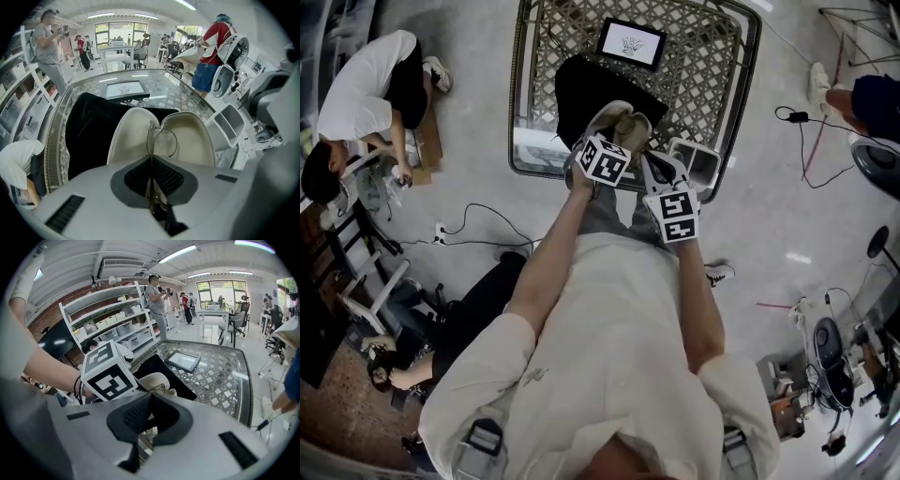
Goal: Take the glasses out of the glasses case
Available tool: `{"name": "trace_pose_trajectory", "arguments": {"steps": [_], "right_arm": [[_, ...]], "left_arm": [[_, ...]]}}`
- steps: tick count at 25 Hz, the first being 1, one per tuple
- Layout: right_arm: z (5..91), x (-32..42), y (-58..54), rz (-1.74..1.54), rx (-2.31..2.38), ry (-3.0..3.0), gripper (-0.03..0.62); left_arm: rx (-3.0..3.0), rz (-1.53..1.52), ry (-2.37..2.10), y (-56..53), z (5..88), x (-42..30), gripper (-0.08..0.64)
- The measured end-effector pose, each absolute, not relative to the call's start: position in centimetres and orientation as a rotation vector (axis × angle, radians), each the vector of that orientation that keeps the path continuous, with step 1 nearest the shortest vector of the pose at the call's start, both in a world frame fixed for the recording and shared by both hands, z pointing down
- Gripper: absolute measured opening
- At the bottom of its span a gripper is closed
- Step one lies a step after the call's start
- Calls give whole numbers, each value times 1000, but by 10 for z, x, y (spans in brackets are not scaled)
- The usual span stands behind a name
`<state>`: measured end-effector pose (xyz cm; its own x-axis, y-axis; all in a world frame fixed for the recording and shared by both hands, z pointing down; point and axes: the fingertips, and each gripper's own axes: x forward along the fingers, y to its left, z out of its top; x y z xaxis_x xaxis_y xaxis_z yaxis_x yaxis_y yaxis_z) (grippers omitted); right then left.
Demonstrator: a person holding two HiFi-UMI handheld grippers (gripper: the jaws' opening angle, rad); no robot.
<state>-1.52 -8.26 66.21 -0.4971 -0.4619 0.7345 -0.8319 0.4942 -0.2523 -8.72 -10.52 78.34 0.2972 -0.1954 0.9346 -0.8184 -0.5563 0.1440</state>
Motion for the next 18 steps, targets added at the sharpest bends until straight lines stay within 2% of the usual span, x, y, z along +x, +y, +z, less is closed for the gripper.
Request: {"name": "trace_pose_trajectory", "arguments": {"steps": [18], "right_arm": [[665, -12, -84, 804, 1040, -2149, 6]], "left_arm": [[1965, 1195, -915, -109, 770, -82, 26]]}}
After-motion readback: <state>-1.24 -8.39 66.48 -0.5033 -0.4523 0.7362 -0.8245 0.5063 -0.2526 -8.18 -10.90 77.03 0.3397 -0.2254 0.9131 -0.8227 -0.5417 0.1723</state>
